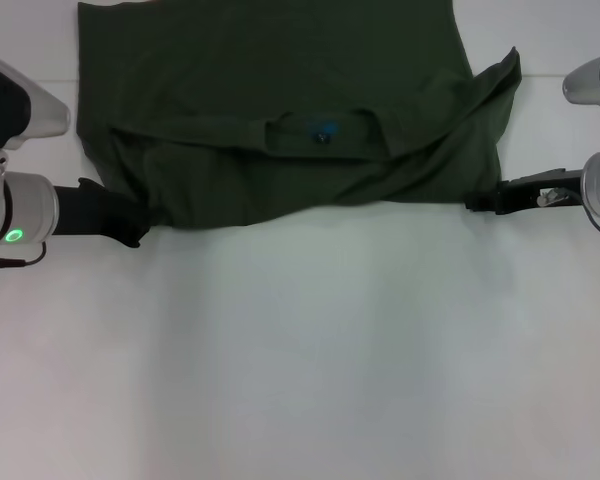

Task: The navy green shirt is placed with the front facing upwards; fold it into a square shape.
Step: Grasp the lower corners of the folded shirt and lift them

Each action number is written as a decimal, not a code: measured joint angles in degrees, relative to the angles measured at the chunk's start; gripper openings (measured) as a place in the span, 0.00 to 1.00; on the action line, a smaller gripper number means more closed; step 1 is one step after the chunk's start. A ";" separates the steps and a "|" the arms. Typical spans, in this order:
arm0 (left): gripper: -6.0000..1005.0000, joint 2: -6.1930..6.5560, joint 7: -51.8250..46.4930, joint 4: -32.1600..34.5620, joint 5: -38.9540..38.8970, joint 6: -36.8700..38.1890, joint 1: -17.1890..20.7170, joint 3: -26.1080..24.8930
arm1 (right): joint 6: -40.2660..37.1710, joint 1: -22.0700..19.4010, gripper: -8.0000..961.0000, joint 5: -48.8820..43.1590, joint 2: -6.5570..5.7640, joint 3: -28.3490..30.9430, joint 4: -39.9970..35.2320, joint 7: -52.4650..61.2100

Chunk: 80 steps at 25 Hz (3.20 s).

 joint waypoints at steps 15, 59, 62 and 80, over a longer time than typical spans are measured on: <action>0.03 -0.30 0.00 0.21 0.00 -0.12 -0.04 -0.01 | 2.83 -0.79 0.13 0.04 -0.09 0.01 0.47 -1.67; 0.03 2.39 -18.71 10.58 11.11 20.19 2.43 -0.54 | -44.35 -12.29 0.03 -18.59 1.38 -3.38 -35.10 6.82; 0.03 2.39 -19.51 10.89 11.87 22.54 2.45 -0.48 | -48.51 -13.01 0.03 -18.59 1.59 -3.43 -37.57 7.10; 0.03 0.76 -30.97 21.33 20.83 42.15 2.60 -0.36 | -60.36 -16.13 0.03 -19.99 1.50 -5.10 -42.84 6.06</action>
